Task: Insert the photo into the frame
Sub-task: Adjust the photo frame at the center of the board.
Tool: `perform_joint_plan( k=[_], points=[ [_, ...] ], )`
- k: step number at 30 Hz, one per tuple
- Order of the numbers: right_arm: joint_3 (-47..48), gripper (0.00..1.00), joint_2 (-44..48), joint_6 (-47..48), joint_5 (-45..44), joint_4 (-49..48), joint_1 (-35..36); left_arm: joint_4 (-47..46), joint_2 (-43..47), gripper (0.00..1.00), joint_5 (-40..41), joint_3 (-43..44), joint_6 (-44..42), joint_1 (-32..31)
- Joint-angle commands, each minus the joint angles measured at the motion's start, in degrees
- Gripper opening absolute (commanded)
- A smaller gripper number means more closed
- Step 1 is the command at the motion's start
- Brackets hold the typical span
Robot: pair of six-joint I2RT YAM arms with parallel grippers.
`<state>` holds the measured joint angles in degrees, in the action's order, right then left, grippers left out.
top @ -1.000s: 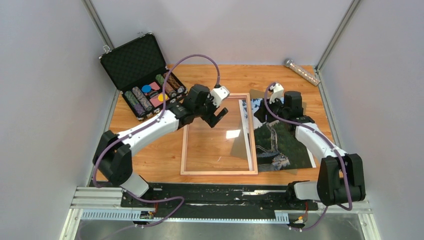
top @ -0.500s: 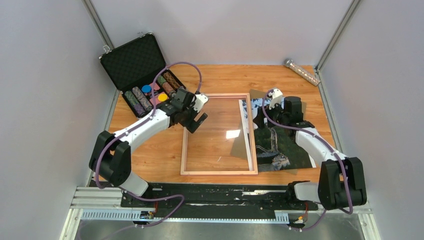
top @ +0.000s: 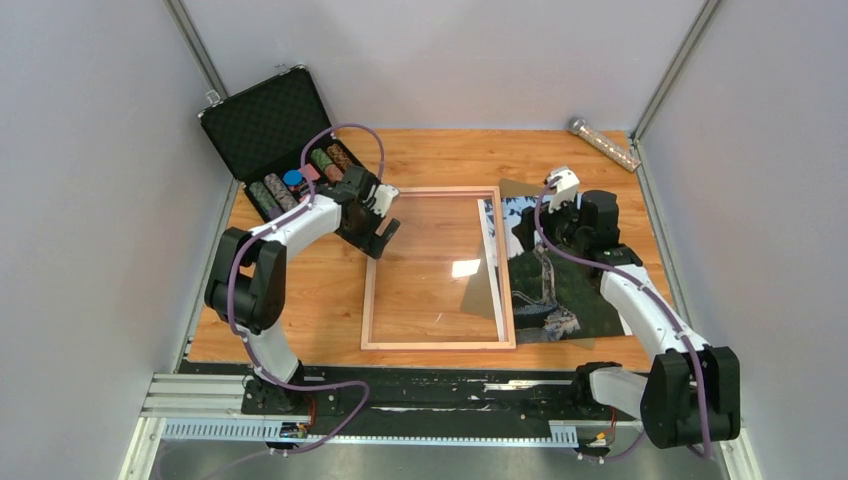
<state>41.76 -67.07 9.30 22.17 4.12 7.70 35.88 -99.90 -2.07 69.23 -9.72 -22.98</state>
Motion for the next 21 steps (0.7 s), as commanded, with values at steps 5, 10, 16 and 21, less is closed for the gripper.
perform_joint_plan(
  k=[5,10,16,21],
  points=[
    [1.8,0.85,2.0,-0.4,1.6,0.4,-7.0,2.7,-0.4,0.89,-7.5,4.0,2.6,3.3],
    [1.6,0.85,2.0,-0.3,2.0,0.5,-11.9,2.1,-1.3,0.74,-8.9,3.3,4.6,4.2],
    [1.3,0.84,2.0,-0.4,3.1,0.5,-16.8,1.0,-1.9,0.7,-10.5,1.8,5.5,4.3],
    [1.0,0.84,2.2,-0.1,3.8,0.5,-18.4,0.9,-3.2,0.62,-10.9,1.8,5.3,4.3]
  ],
)
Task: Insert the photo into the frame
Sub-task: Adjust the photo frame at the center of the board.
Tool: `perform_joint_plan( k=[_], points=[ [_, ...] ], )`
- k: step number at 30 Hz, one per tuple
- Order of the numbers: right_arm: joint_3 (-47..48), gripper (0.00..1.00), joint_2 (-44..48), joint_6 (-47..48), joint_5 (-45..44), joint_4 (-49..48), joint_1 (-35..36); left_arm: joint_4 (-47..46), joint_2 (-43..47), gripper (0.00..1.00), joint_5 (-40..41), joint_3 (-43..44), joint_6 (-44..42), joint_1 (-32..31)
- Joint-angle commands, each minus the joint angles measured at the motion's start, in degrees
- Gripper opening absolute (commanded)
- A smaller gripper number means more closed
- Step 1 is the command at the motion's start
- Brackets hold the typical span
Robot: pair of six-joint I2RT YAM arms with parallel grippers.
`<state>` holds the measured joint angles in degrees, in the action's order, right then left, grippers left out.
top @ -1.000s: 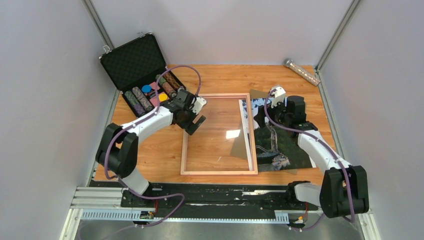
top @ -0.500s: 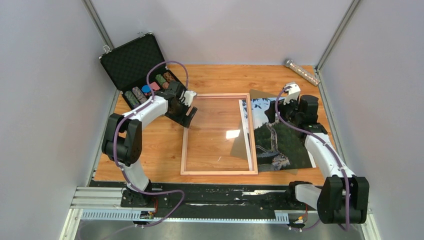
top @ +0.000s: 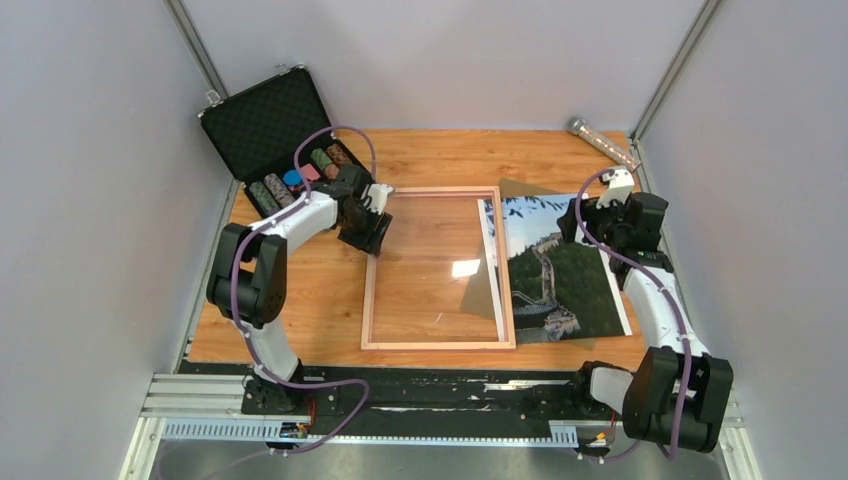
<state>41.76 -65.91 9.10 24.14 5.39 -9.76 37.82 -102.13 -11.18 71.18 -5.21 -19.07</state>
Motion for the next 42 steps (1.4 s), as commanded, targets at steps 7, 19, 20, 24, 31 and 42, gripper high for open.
perform_joint_plan(
  k=[7,19,20,24,31,42],
  points=[
    [0.9,0.84,1.0,0.5,2.3,-0.7,-1.6,-1.9,-2.5,0.59,-1.7,-0.3,1.0,0.3],
    [1.1,0.83,-1.0,1.4,3.0,0.3,-5.4,-2.9,-4.8,0.49,-2.4,-1.3,1.2,0.3],
    [1.7,0.83,-1.7,1.4,3.1,1.4,-5.9,-2.9,-5.0,0.48,-2.5,-1.4,1.1,0.4],
    [3.1,0.83,-3.5,4.3,0.6,5.7,-6.1,-3.1,-5.4,0.42,-2.9,-1.8,1.4,0.4],
    [1.6,0.84,-5.2,11.2,-7.2,9.4,-6.7,-3.4,-4.4,0.35,-2.3,-2.7,1.7,1.5],
    [-0.3,0.84,-7.2,13.1,-6.3,11.9,-10.3,-3.6,-3.7,0.17,-0.1,-3.1,1.6,3.7]
  ],
)
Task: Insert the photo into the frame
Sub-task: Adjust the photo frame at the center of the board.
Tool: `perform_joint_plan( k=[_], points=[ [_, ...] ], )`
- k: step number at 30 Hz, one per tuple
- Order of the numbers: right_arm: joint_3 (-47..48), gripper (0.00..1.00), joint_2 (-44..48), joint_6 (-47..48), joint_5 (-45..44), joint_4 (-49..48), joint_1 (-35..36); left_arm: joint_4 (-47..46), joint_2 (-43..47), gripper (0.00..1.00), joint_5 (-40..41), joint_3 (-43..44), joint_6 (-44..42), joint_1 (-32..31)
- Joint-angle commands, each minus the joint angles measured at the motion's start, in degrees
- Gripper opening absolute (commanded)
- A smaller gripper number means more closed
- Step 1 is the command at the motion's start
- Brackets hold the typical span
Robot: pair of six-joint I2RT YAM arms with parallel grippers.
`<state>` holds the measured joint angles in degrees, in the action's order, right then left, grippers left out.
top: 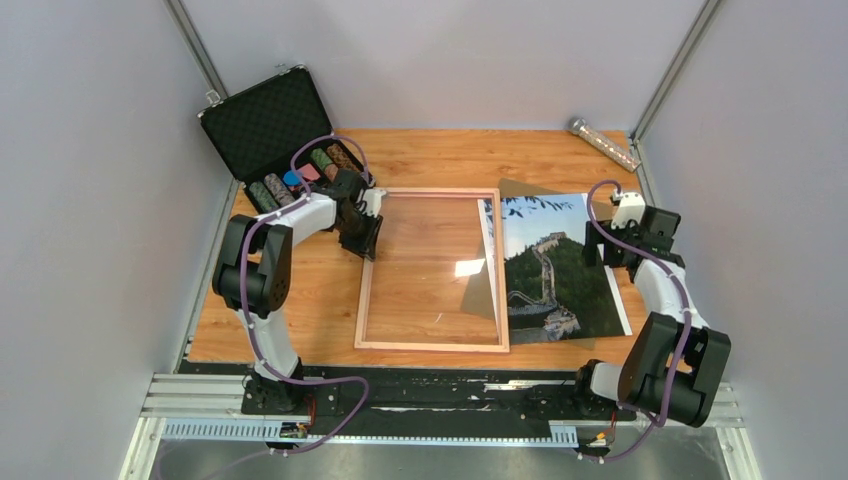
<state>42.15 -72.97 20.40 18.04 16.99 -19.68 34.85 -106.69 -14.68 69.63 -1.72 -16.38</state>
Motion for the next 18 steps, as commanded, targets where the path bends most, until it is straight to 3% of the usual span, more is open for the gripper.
perform_joint_plan(
  k=[1,10,18],
  points=[
    [-0.8,0.84,-0.4,1.8,-0.2,0.2,-0.6,-0.6,1.2,0.17,3.8,-1.5,-2.0,1.1],
    [0.3,0.84,-4.7,3.3,1.3,0.2,-2.2,-0.3,2.3,0.0,5.5,-2.3,-2.6,3.1],
    [1.0,0.83,-6.3,3.4,2.4,-0.3,-2.2,1.3,2.5,0.0,6.6,-1.8,-4.9,4.5]
  ],
)
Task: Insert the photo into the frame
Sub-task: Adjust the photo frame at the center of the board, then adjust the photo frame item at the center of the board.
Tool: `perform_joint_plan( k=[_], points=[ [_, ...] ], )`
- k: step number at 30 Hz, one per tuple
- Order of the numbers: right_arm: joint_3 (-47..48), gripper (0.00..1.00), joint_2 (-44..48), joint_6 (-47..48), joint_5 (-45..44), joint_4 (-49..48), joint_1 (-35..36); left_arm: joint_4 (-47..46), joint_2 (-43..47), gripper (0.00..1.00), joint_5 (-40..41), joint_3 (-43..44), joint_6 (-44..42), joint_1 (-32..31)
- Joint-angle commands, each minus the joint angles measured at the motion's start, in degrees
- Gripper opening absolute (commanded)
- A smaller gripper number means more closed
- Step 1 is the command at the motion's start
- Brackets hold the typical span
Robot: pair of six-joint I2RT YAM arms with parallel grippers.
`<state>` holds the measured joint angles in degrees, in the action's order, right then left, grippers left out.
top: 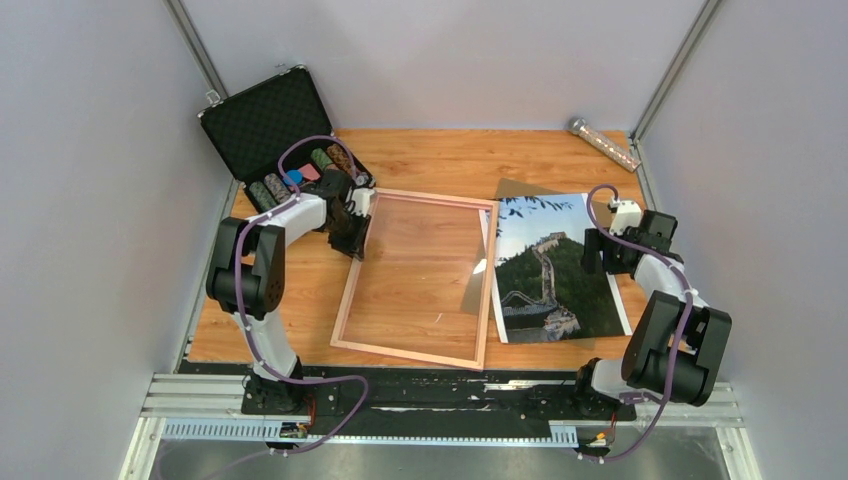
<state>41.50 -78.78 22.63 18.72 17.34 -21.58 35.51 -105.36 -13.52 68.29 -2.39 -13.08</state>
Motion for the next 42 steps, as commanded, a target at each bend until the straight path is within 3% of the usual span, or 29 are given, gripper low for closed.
perform_joint_plan(
  k=[1,11,18,29,37,42],
  points=[
    [1.7,0.83,-0.8,1.2,1.8,-0.6,-0.3,0.7,1.2,0.0,5.9,-0.2,-4.4,1.2],
    [2.6,0.82,-0.8,1.7,4.3,-0.6,0.3,0.7,1.2,0.0,11.4,0.0,-7.4,1.2],
    [2.9,0.82,-1.4,2.8,5.8,-0.8,5.8,-0.3,0.9,0.0,10.2,-0.2,-5.3,1.7],
    [4.5,0.81,-1.3,4.4,6.0,0.9,23.1,-3.1,-1.7,0.0,4.4,-0.3,0.5,2.0],
    [6.9,0.79,-5.9,0.7,-1.8,-0.5,37.4,-3.1,-4.8,0.0,0.5,1.4,3.9,2.7],
    [6.8,0.79,-10.4,0.5,-7.0,-2.9,42.4,-3.2,-5.2,0.0,-1.3,1.8,4.3,3.5]
  ],
)
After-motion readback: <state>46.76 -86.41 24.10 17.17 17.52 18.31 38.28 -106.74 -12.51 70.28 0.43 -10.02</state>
